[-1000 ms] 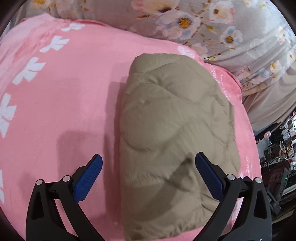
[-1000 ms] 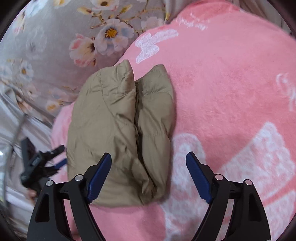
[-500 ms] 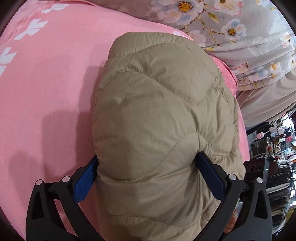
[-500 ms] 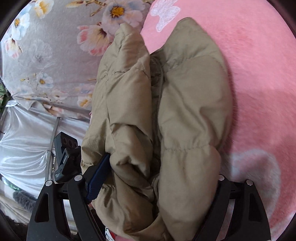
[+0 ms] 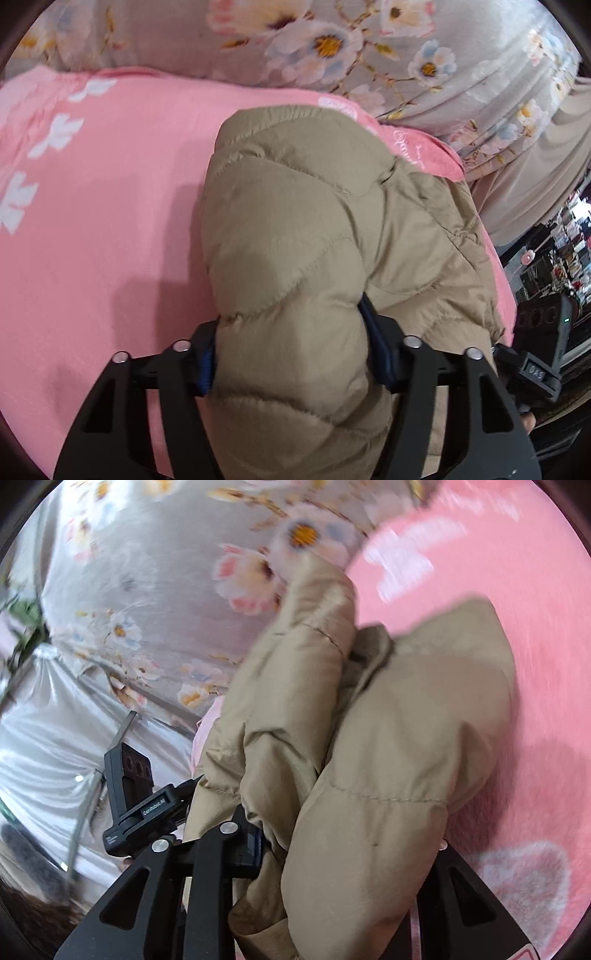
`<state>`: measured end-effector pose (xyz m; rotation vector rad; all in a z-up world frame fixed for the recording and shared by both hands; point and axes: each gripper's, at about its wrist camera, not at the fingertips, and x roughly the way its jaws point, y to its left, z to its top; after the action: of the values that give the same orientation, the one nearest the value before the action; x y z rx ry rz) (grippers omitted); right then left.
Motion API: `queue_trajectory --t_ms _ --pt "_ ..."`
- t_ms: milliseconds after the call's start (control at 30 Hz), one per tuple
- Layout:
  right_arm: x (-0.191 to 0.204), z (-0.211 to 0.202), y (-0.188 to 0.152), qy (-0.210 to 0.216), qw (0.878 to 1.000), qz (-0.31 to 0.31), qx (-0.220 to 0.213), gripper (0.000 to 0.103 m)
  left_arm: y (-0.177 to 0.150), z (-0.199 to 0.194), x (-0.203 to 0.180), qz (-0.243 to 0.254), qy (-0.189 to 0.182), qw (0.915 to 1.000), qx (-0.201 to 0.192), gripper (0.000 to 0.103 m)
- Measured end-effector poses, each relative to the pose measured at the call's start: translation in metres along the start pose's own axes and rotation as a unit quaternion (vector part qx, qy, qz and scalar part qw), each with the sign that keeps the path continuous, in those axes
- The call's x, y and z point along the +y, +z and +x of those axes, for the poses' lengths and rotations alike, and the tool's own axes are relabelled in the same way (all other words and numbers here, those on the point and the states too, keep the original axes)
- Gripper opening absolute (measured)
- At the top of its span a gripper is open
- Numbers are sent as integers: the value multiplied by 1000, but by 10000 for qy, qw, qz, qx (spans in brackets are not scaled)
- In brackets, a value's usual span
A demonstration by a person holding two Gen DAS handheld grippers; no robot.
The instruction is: Fold large clothes
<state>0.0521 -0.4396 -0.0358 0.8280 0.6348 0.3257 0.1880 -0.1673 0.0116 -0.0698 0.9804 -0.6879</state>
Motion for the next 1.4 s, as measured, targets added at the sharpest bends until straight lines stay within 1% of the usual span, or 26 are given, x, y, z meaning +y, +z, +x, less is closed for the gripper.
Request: queue_trajectory --t_ms 100,200,300,500,633,767,933,1133,1400 --pt "34 -11 12 -189 9983 -478 -260 27 9 -18 -19 363 56 9989 -305 46" --pt "57 -21 20 -245 9954 -791 -483 27 18 -38 -30 585 57 9963 -625 43" --pt "75 -29 27 -247 9917 -1040 -708 27 31 -56 -36 710 4 9929 -954 42" --pt "123 -21 42 -150 9829 -1513 -1038 27 53 -99 -29 920 84 9834 -1561 41" --pt "154 0 53 -89 9778 -1789 -1088 27 69 -119 -10 927 153 9782 -1853 41" --pt "177 32 59 -23 9754 -1945 -1039 27 80 -130 17 890 257 9751 -2016 41" --pt "192 74 61 22 9746 -2045 -914 27 90 -133 58 865 472 9724 -2116 41" --pt "198 125 58 8 9781 -1954 -715 27 97 -122 109 695 644 9749 -2016 41" --pt "186 185 50 -84 9801 -1931 -449 27 96 -93 161 458 816 9780 -1864 41"
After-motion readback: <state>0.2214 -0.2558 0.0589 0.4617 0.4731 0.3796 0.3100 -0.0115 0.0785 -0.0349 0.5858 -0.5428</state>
